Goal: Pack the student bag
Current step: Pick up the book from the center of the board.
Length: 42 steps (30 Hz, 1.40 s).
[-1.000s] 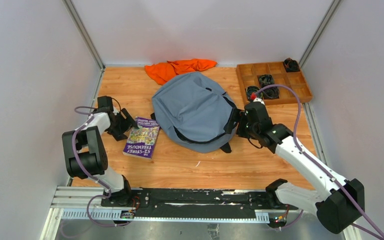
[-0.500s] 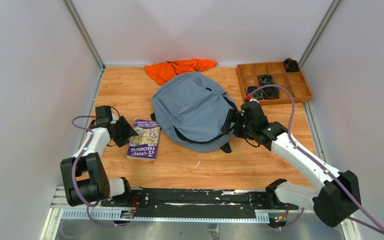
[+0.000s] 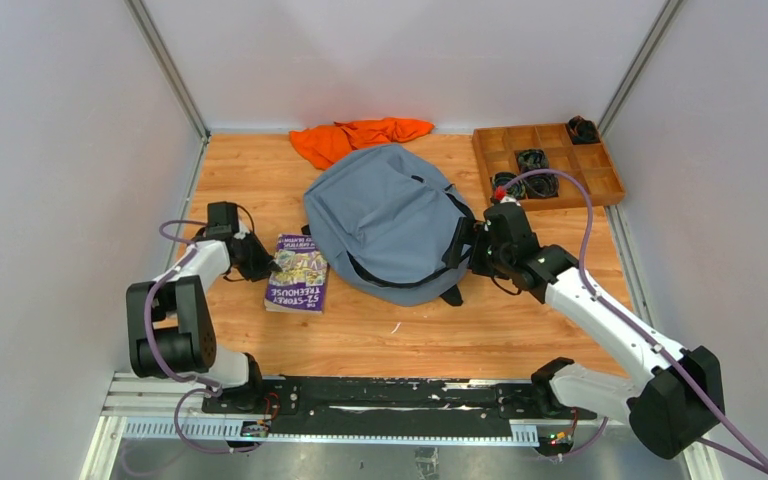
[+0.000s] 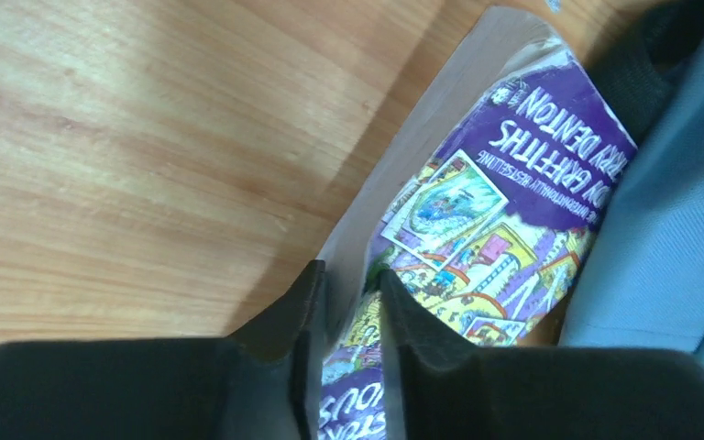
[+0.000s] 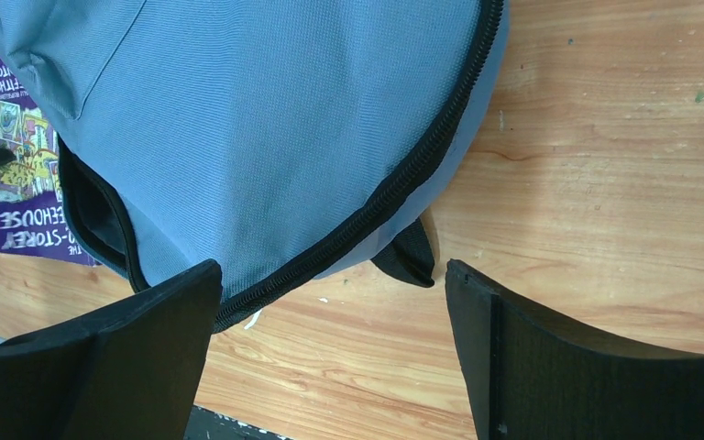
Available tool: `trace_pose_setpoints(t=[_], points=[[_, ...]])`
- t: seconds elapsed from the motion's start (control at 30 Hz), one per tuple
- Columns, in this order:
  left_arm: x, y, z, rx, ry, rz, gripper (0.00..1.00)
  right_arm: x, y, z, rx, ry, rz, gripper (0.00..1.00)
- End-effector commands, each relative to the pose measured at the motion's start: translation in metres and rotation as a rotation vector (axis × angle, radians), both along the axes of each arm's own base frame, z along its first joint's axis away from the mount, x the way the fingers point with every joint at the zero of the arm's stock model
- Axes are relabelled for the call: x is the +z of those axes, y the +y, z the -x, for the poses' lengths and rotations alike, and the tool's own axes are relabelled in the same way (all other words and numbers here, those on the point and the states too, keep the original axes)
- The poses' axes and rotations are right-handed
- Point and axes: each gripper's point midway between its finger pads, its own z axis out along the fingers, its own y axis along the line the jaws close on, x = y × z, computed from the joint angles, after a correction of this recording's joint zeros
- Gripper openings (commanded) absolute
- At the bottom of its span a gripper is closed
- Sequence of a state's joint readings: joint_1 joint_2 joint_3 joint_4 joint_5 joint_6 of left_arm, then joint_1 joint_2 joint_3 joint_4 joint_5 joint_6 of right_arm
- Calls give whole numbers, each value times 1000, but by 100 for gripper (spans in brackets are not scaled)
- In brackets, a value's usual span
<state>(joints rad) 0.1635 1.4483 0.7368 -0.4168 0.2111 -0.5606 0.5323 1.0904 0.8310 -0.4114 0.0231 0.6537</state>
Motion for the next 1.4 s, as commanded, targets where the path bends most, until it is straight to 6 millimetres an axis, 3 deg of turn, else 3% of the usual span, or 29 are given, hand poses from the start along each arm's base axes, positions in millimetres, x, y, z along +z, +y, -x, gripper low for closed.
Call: trace_pose_setpoints(t=[0.0,0.03,0.2,0.43,0.6,0.7,0.8,0.93,1.1,1.37], points=[[-6,5,2,35,17,-43,7,6,0,0,-6,-14,-9,95],[-5,7,3,41,18,-52,0,6,0,0,-7,-14,-9,95],[24,15,1,29,-39,-108,0,7,0,0,-1,-16,-8,95],[120,27,-2,-60,-249,-247,0,25,11,0,70,-45,-32,94],[189,24,-6,-119,-417,-284,0,78,19,-9,167,-211,-53,95],[219,9,-10,-166,-521,-238,0,117,32,-10,256,-303,-101,96],[247,-8,-16,-216,-634,-175,0,156,60,-3,411,-362,-223,98],[275,-48,-20,-364,-773,-8,0,179,106,15,669,-300,-461,98],[301,-96,-7,-572,-893,144,0,178,142,18,814,-146,-708,98],[313,-127,8,-673,-942,291,0,152,172,13,856,-76,-788,99]])
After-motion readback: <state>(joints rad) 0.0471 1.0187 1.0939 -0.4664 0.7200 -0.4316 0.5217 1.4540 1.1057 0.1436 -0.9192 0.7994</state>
